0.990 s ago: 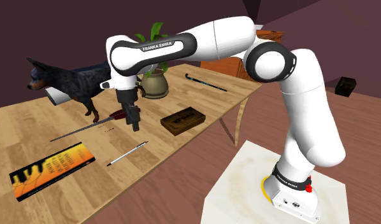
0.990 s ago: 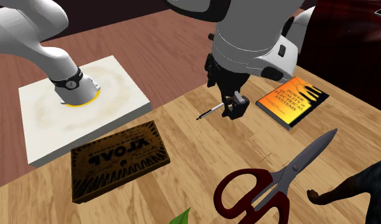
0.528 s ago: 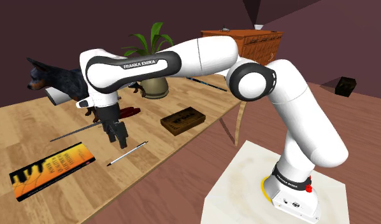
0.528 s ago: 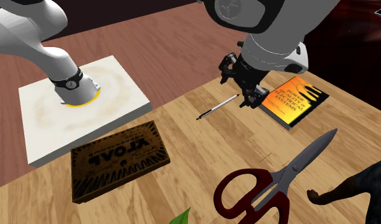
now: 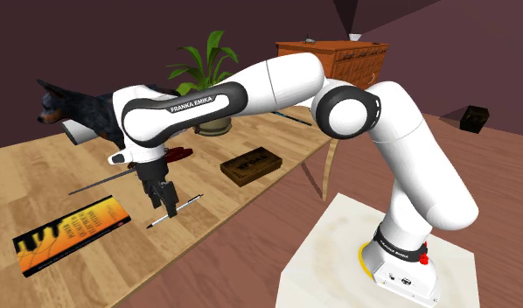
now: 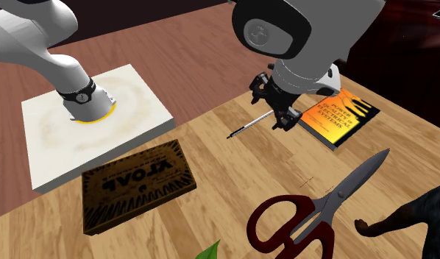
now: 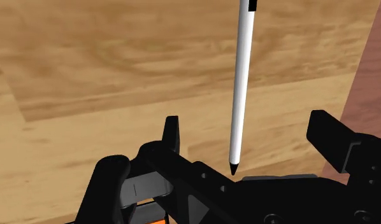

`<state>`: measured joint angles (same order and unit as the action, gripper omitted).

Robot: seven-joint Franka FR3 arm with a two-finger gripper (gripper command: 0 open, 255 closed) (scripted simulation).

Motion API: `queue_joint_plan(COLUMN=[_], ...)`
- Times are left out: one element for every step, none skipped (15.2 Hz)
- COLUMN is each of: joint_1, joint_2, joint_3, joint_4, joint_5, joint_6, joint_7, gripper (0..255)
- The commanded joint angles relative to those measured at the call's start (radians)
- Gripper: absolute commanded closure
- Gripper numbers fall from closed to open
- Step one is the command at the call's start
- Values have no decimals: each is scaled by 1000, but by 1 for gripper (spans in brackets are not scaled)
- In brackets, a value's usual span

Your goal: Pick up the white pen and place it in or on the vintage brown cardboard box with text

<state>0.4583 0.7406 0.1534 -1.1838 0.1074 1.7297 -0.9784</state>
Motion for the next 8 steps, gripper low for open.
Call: queue_joint_plan(joint_1=[0,0,0,0,0,0,0,0], joint_2=[-1,-1,-1,-1,-1,-1,-1,-1], joint_3=[0,0,0,0,0,0,0,0], joint_4=[-6,-6,-6,-6,-6,-6,-6,-6], joint_5=[0,0,0,0,0,0,0,0], joint_6=[6,6,6,6,6,6,6,6], joint_7=[0,0,0,0,0,0,0,0], gripper=[0,0,0,0,0,0,255,255])
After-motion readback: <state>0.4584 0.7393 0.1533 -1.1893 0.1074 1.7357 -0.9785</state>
